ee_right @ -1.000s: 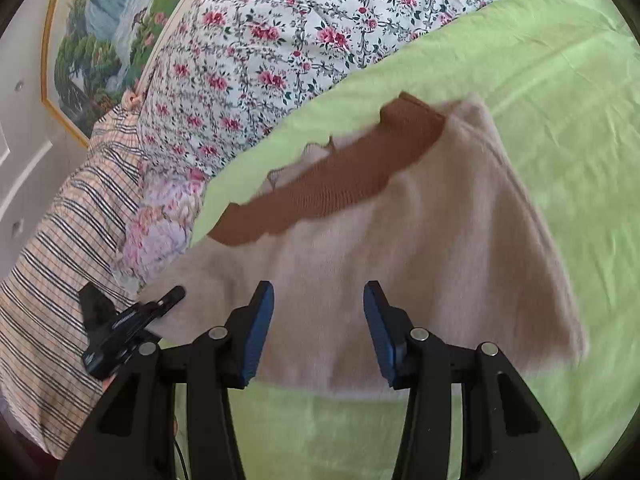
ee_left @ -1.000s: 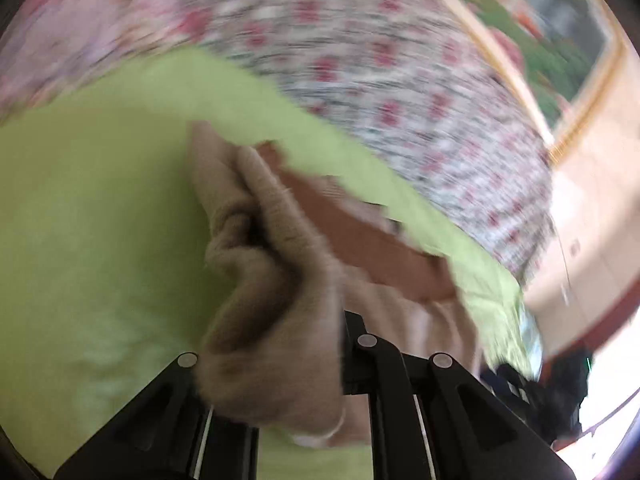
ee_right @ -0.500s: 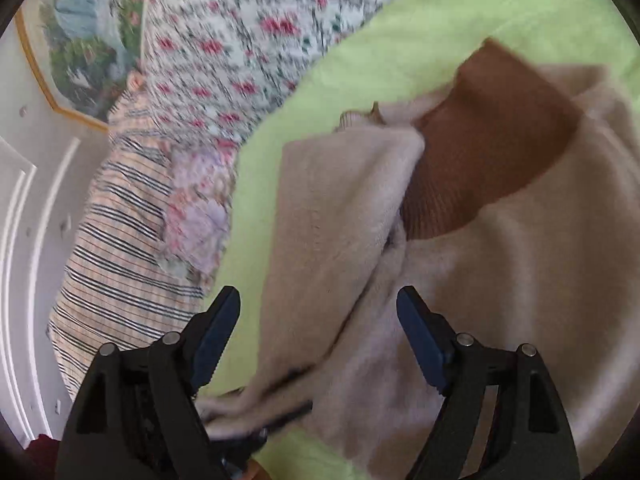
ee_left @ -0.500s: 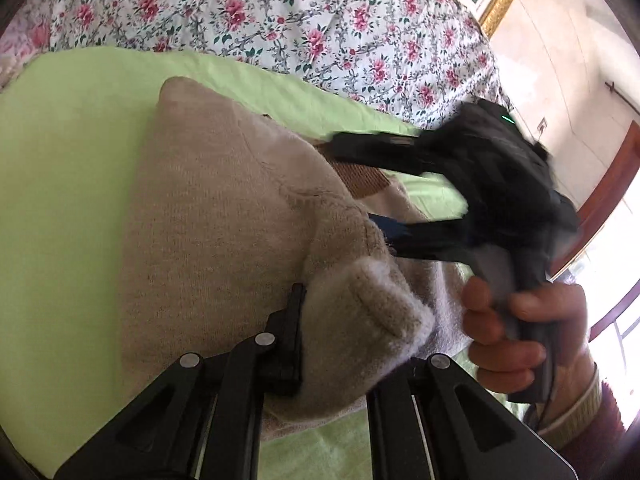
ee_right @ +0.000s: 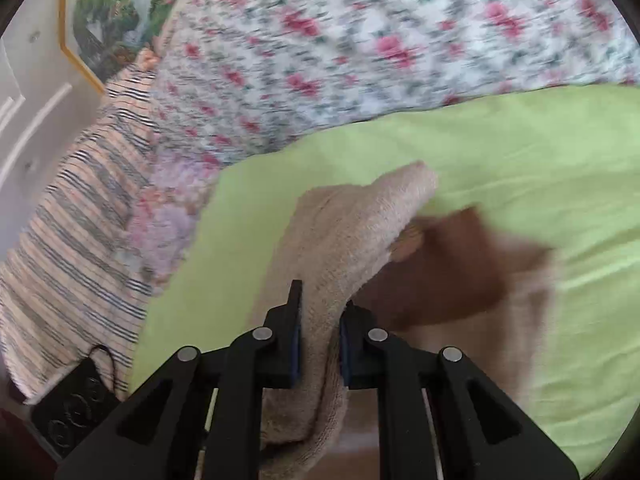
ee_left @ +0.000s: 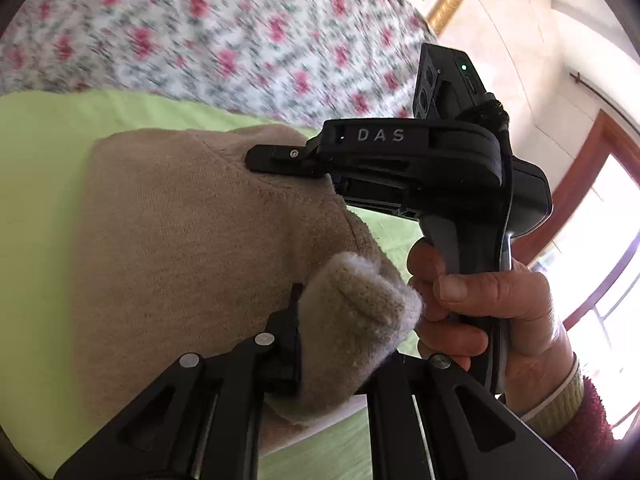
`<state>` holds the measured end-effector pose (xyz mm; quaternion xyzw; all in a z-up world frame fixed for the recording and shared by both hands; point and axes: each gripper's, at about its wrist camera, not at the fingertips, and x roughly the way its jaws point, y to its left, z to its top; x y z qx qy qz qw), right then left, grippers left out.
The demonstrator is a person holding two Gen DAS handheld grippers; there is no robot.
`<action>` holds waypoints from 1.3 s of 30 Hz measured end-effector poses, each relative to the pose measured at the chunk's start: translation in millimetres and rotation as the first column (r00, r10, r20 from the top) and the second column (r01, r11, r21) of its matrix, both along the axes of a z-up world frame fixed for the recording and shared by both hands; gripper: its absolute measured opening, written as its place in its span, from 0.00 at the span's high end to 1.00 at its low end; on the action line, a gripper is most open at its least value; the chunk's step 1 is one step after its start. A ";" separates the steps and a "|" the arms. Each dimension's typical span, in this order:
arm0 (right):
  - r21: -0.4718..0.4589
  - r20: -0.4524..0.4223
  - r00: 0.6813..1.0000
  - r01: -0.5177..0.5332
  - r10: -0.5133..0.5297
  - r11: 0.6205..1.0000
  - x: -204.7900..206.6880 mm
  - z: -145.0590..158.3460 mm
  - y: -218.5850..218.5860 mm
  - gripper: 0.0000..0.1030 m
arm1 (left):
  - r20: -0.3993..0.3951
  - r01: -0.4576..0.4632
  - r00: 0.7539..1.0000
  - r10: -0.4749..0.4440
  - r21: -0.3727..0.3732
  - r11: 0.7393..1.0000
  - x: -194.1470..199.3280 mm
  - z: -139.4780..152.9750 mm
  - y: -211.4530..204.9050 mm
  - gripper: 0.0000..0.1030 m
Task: Fold small clothes
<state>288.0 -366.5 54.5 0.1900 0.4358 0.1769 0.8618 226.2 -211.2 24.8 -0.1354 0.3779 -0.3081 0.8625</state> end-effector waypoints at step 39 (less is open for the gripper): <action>0.072 -0.122 0.977 0.186 -0.176 0.980 -55.3 -64.3 -80.5 0.30 | -0.362 -0.059 0.932 0.015 -0.110 0.992 64.1 -58.6 118.1 0.27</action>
